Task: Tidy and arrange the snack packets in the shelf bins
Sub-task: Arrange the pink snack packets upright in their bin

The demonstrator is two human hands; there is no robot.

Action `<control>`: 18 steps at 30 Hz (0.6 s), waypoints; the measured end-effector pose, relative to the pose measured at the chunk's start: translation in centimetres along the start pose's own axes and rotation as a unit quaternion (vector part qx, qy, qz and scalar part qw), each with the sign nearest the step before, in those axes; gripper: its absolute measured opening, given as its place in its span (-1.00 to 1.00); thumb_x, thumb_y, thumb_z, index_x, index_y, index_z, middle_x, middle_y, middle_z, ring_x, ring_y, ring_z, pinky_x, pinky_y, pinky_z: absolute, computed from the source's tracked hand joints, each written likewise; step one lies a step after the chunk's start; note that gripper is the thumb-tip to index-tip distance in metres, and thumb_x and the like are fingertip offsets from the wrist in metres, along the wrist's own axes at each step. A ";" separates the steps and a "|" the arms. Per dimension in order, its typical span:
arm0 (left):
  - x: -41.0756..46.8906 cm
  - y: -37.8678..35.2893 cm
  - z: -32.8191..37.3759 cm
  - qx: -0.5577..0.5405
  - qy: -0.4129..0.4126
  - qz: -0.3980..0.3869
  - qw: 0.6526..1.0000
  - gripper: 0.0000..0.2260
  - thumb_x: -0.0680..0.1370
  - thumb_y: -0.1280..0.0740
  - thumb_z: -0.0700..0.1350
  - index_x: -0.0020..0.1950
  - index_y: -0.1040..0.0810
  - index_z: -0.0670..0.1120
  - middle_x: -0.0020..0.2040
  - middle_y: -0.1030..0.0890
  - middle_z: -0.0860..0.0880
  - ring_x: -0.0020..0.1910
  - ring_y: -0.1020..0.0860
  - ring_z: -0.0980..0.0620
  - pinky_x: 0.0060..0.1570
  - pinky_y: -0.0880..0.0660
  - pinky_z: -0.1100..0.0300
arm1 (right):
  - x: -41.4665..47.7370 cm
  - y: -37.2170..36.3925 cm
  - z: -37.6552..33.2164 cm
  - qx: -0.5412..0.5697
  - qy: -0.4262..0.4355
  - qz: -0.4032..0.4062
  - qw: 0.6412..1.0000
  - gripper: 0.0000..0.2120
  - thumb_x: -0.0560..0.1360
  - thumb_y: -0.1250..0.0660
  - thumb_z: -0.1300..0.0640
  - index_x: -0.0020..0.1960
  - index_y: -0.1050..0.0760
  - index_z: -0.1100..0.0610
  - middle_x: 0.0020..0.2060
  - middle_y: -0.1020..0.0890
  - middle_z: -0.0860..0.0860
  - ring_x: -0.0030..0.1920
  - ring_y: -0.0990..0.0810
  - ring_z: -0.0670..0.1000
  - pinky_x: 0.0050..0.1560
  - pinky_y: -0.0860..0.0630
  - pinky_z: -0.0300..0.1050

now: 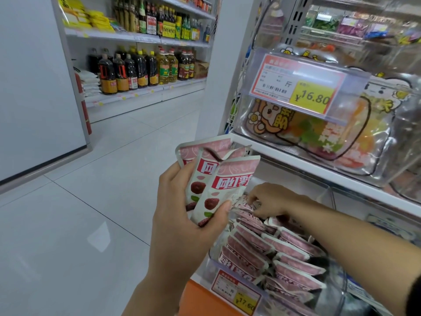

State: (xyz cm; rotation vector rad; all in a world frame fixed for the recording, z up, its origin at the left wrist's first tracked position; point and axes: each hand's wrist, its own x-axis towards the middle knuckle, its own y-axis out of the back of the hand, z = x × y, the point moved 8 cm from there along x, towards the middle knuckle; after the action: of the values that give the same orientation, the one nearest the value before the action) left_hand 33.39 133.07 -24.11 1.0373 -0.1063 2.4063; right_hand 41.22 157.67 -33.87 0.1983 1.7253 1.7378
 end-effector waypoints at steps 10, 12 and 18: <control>0.0 -0.1 -0.2 0.011 0.009 0.004 1.000 -0.39 0.34 -0.49 -0.10 0.33 -0.33 -0.07 0.19 -0.38 0.04 0.14 -0.44 0.34 -0.16 -0.43 0.58 | -3.1 3.3 4.2 0.259 -0.115 0.211 0.935 -0.71 0.54 -0.20 0.17 -0.34 -0.30 0.13 -0.40 -0.49 0.12 -0.46 -0.42 -0.06 -0.47 -0.25 -0.32; -0.1 -0.2 -0.1 0.015 0.006 0.007 1.000 -0.38 0.34 -0.51 -0.12 0.33 -0.34 -0.08 0.18 -0.37 0.06 0.14 -0.43 0.35 -0.15 -0.42 0.58 | -4.8 3.2 5.4 0.325 -0.170 0.220 0.904 -0.80 0.55 -0.20 0.18 -0.24 -0.41 0.19 -0.33 -0.56 0.11 -0.46 -0.54 -0.10 -0.53 -0.33 -0.38; -0.3 -0.3 0.4 0.004 0.021 0.017 1.000 -0.42 0.36 -0.43 -0.01 0.34 -0.33 -0.05 0.18 -0.36 0.09 0.12 -0.44 0.36 -0.15 -0.44 0.56 | -13.4 4.1 6.0 0.403 -0.254 0.339 0.811 -0.79 0.53 -0.22 0.20 -0.28 -0.37 0.14 -0.35 -0.50 0.05 -0.32 -0.52 -0.07 -0.32 -0.44 -0.26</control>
State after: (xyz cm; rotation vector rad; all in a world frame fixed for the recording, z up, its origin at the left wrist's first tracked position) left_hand 33.98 133.08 -24.02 0.9953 -0.0994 2.4592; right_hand 53.30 155.76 -24.73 1.6652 1.9579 1.0403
